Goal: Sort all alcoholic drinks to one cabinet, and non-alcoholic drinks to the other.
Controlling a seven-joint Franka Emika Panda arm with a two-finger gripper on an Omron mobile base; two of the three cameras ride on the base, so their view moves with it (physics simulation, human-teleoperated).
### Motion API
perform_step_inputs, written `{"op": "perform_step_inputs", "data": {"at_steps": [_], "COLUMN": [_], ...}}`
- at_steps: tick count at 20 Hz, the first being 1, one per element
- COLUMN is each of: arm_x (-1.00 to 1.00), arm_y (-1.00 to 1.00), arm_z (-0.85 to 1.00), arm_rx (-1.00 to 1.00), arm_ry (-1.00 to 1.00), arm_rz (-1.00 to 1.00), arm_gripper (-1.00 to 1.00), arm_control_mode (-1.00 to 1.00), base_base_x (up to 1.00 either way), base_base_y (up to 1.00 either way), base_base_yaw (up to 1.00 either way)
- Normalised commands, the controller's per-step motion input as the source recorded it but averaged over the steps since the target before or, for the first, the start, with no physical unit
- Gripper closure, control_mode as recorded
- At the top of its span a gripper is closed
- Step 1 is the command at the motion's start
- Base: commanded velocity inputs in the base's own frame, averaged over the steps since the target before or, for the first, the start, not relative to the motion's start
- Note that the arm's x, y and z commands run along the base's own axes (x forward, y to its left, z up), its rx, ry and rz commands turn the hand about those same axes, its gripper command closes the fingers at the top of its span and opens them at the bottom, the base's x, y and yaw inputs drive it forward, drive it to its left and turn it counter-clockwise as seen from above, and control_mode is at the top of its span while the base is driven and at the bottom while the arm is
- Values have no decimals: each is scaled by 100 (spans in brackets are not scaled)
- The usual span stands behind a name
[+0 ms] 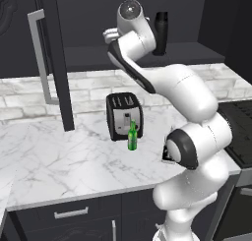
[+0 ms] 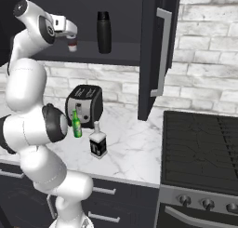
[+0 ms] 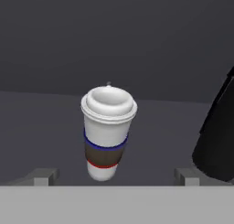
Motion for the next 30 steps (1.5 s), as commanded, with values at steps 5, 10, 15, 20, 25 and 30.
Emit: {"op": "perform_step_inputs", "data": {"at_steps": [5, 10, 15, 20, 25, 30], "arm_x": [-81, -82, -78, -75, -62, -49], "arm_y": [0, -5, -11, -14, -8, -1], "arm_z": [0, -3, -8, -12, -19, -28], "arm_rx": [0, 2, 3, 1, 0, 4], "arm_ry": [-3, 0, 0, 0, 1, 3], "arm_rz": [0, 0, 1, 2, 4, 8], "arm_gripper": [-100, -100, -100, -100, -100, -100], "arm_control_mode": [-100, -100, -100, -100, -100, -100], "base_base_x": [0, 0, 0, 0, 0, 0], "base_base_y": [0, 0, 0, 0, 0, 0], "base_base_yaw": [0, 0, 0, 0, 0, 0]}}
